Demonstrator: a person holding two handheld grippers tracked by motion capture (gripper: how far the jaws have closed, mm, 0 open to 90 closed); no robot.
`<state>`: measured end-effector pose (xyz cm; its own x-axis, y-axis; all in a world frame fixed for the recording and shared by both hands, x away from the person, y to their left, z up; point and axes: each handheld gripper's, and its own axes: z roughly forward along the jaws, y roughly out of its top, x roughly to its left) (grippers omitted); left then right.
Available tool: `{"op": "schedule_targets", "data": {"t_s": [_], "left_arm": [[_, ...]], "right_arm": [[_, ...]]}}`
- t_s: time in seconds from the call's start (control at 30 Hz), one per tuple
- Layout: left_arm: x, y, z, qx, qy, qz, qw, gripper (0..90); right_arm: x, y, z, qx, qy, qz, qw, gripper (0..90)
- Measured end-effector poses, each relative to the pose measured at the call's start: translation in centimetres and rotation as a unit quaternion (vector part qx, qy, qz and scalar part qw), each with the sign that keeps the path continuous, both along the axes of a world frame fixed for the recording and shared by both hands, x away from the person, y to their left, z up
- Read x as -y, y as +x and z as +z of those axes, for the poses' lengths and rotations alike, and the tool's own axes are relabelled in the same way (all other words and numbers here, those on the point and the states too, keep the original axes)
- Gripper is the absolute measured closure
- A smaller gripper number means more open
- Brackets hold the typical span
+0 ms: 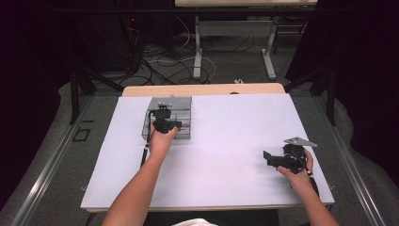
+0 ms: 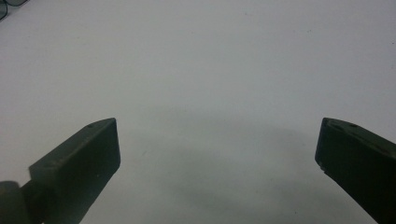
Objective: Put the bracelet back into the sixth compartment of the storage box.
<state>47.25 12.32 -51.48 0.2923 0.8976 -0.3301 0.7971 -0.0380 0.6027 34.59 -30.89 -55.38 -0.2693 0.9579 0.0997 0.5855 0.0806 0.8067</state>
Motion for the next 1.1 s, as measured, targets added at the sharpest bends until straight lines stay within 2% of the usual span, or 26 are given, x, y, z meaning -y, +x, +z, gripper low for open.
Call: {"op": "schedule_targets", "data": {"t_s": [0.6, 1.1], "left_arm": [[0.69, 0.18, -0.69, -0.006, 0.002, 0.000, 1.0000, 85.9], [0.48, 0.18, -0.61, -0.005, -0.003, 0.002, 1.0000, 79.4]], "right_arm": [[-0.02, -0.04, 0.07, 0.001, 0.002, 0.001, 1.0000, 0.0], [-0.02, -0.04, 0.08, 0.000, 0.003, -0.002, 1.0000, 0.0]]}}
